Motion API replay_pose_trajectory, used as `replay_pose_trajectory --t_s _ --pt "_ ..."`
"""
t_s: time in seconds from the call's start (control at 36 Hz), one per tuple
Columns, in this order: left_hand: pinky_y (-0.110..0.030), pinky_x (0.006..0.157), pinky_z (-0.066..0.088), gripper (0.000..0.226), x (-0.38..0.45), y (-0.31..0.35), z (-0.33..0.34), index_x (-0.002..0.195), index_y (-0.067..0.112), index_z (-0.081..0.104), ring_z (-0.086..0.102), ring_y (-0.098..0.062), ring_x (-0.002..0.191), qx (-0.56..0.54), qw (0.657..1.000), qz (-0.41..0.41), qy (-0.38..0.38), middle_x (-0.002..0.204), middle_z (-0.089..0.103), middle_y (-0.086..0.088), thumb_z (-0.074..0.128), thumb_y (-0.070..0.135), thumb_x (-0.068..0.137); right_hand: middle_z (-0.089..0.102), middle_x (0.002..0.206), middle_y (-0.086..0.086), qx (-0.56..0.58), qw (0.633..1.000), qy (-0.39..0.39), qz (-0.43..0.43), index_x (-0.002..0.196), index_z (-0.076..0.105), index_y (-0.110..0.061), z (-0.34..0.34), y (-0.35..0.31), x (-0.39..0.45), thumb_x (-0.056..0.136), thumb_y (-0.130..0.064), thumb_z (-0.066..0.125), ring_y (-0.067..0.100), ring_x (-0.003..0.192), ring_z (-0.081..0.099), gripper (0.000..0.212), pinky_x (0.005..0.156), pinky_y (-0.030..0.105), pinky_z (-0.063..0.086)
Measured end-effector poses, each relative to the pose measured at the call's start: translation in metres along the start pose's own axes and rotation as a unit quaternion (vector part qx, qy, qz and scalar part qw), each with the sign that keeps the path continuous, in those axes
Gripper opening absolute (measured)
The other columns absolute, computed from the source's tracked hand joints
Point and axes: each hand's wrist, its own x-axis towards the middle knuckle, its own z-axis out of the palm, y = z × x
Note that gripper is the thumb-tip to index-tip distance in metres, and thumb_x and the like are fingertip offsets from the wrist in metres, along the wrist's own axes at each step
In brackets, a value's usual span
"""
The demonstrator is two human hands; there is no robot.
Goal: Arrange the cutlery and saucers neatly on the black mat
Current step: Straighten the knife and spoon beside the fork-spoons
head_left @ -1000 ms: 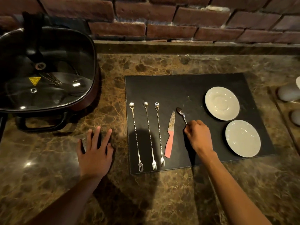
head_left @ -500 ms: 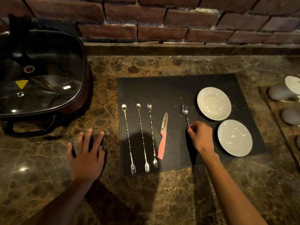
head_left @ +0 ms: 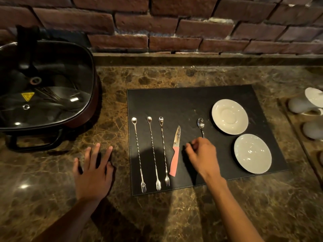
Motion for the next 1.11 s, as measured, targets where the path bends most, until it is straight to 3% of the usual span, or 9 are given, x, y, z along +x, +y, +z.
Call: replay_pose_trajectory --t_s 0.11,0.22,0.36,0.47,0.56,0.64,0.72,0.89,1.11 --pt "-0.059 0.120 0.014 0.056 0.000 0.000 0.000 0.157 0.038 0.035 0.023 -0.027 0.156 -0.006 1.000 -0.003 0.000 0.168 0.029 -0.002 0.027 0.042 0.101 0.059 0.084 0.000 0.027 0.997 -0.059 0.036 0.088 0.052 -0.016 0.021 -0.029 -0.018 0.087 -0.042 0.066 0.020 0.073 0.056 0.029 0.066 0.032 0.043" --pt "-0.061 0.119 0.016 0.057 0.000 0.000 -0.001 0.158 0.037 0.034 0.023 -0.028 0.156 -0.004 1.000 0.001 -0.004 0.168 0.028 -0.003 0.027 0.042 0.101 0.059 0.107 0.006 0.007 0.990 -0.100 0.097 0.107 0.049 -0.013 0.036 -0.038 -0.026 0.087 -0.035 0.068 0.026 0.095 0.061 0.035 0.081 0.036 0.050" --pt "-0.063 0.118 0.018 0.058 0.000 0.001 -0.004 0.157 0.035 0.037 0.025 -0.030 0.155 -0.010 1.000 0.004 -0.006 0.167 0.030 -0.005 0.028 0.041 0.100 0.065 0.098 0.005 0.020 0.987 -0.103 0.124 0.101 0.057 -0.012 0.038 -0.039 -0.025 0.086 -0.026 0.069 0.024 0.089 0.065 0.024 0.082 0.041 0.056" --pt "-0.064 0.117 0.020 0.058 0.001 0.001 -0.005 0.157 0.034 0.037 0.027 -0.031 0.154 -0.008 1.000 0.004 -0.006 0.167 0.031 -0.006 0.027 0.041 0.100 0.067 0.068 -0.002 0.077 0.979 -0.086 0.169 0.073 0.061 -0.017 0.030 -0.031 -0.016 0.080 -0.020 0.075 0.000 0.052 0.064 0.016 0.047 0.012 0.047" --pt "-0.064 0.117 0.020 0.058 0.001 0.000 -0.004 0.157 0.035 0.035 0.026 -0.031 0.155 -0.007 1.000 0.003 -0.009 0.167 0.031 -0.007 0.028 0.042 0.100 0.062 0.054 -0.005 0.093 0.976 -0.064 0.188 0.063 0.057 -0.019 0.024 -0.020 -0.010 0.076 -0.019 0.076 -0.002 0.038 0.057 0.023 0.033 0.008 0.034" --pt "-0.063 0.118 0.019 0.058 0.001 -0.001 -0.001 0.157 0.036 0.034 0.025 -0.030 0.155 -0.003 1.000 0.001 -0.011 0.167 0.030 -0.006 0.027 0.042 0.100 0.065 0.060 -0.001 0.075 0.980 -0.024 0.180 0.071 0.059 -0.016 0.015 -0.012 -0.004 0.074 -0.021 0.075 0.007 0.045 0.060 0.017 0.044 0.014 0.045" --pt "-0.063 0.118 0.019 0.058 0.001 -0.003 0.003 0.158 0.038 0.032 0.025 -0.030 0.155 0.002 1.000 0.002 -0.012 0.168 0.029 -0.005 0.027 0.043 0.100 0.066 0.073 0.003 0.061 0.984 -0.010 0.165 0.077 0.059 -0.015 0.013 -0.008 0.001 0.076 -0.021 0.073 0.021 0.066 0.064 0.016 0.061 0.037 0.055" --pt "-0.062 0.118 0.017 0.058 0.002 -0.007 0.008 0.159 0.040 0.029 0.024 -0.029 0.155 0.007 1.000 0.000 -0.018 0.168 0.028 -0.004 0.025 0.044 0.101 0.064 0.080 0.002 0.068 0.990 0.008 0.124 0.080 0.058 -0.015 0.026 -0.012 0.005 0.082 -0.026 0.076 0.020 0.073 0.058 0.021 0.067 0.029 0.040" --pt "-0.062 0.118 0.018 0.058 0.002 -0.004 0.005 0.158 0.039 0.031 0.024 -0.030 0.155 0.004 1.000 0.002 -0.012 0.167 0.030 -0.005 0.028 0.042 0.100 0.058 0.099 0.003 -0.031 0.989 -0.007 0.144 0.090 0.056 -0.018 0.032 -0.018 -0.017 0.091 -0.045 0.058 0.027 0.091 0.061 0.027 0.073 0.036 0.047"
